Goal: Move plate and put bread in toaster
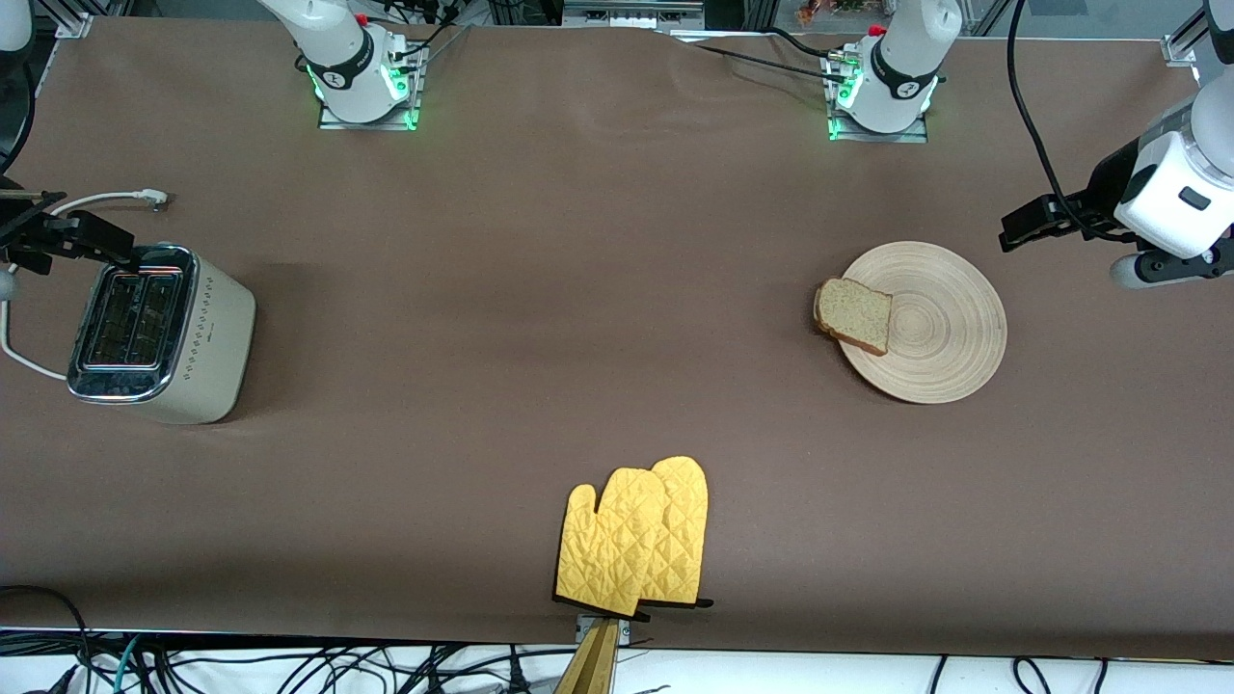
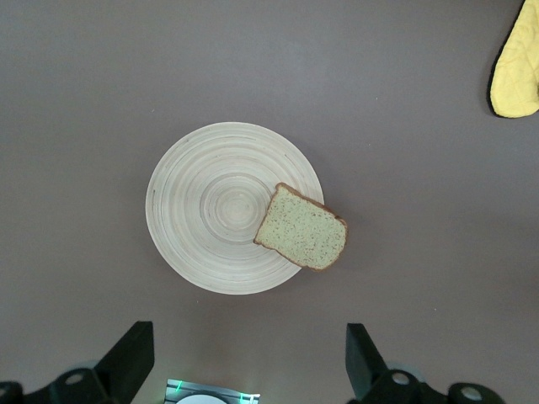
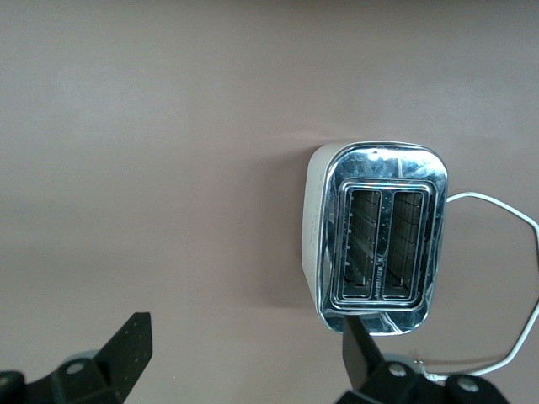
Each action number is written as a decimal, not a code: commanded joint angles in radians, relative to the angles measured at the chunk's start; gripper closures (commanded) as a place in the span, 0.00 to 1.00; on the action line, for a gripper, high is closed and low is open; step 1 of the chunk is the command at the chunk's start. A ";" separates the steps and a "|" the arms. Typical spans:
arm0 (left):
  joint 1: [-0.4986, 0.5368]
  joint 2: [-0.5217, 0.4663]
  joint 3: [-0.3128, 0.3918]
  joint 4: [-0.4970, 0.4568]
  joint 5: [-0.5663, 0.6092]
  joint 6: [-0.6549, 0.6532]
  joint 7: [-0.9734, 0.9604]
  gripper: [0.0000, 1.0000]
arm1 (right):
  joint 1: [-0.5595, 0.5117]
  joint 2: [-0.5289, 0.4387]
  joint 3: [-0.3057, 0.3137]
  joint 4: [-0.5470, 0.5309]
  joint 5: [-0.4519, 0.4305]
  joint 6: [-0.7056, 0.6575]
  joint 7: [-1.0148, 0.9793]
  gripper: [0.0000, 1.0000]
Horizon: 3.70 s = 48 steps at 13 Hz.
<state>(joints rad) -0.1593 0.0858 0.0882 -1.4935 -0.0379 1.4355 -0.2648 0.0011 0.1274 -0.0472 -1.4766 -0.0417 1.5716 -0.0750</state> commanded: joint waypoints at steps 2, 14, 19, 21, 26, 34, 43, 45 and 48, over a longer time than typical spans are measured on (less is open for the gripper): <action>0.015 0.005 -0.012 0.013 -0.019 -0.015 0.007 0.00 | -0.007 0.009 0.000 0.022 0.006 -0.004 0.015 0.00; 0.030 0.005 -0.010 0.012 -0.019 -0.010 0.087 0.00 | -0.012 0.009 -0.003 0.022 0.006 -0.004 0.011 0.00; 0.032 0.005 -0.010 0.012 -0.020 -0.010 0.101 0.00 | -0.012 0.009 -0.003 0.022 0.006 -0.004 0.011 0.00; 0.035 0.005 -0.010 0.010 -0.020 -0.010 0.101 0.00 | -0.012 0.009 -0.003 0.022 0.008 -0.004 0.011 0.00; 0.037 0.005 -0.010 0.010 -0.020 -0.010 0.102 0.00 | -0.012 0.011 -0.003 0.022 0.008 -0.004 0.011 0.00; 0.044 0.009 -0.012 0.010 -0.020 -0.010 0.107 0.00 | -0.012 0.011 -0.003 0.022 0.010 -0.004 0.009 0.00; 0.047 0.011 -0.012 0.009 -0.020 -0.010 0.107 0.00 | -0.012 0.012 -0.005 0.022 0.010 -0.004 0.009 0.00; 0.049 0.011 -0.012 0.004 -0.022 -0.007 0.107 0.00 | -0.012 0.012 -0.005 0.022 0.010 -0.004 0.008 0.00; 0.049 0.011 -0.010 0.006 -0.040 -0.007 0.107 0.00 | -0.012 0.017 -0.008 0.022 0.011 -0.004 0.006 0.00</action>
<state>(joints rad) -0.1280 0.0989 0.0878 -1.4936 -0.0518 1.4355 -0.1813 -0.0065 0.1335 -0.0539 -1.4766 -0.0417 1.5717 -0.0741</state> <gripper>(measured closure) 0.000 0.000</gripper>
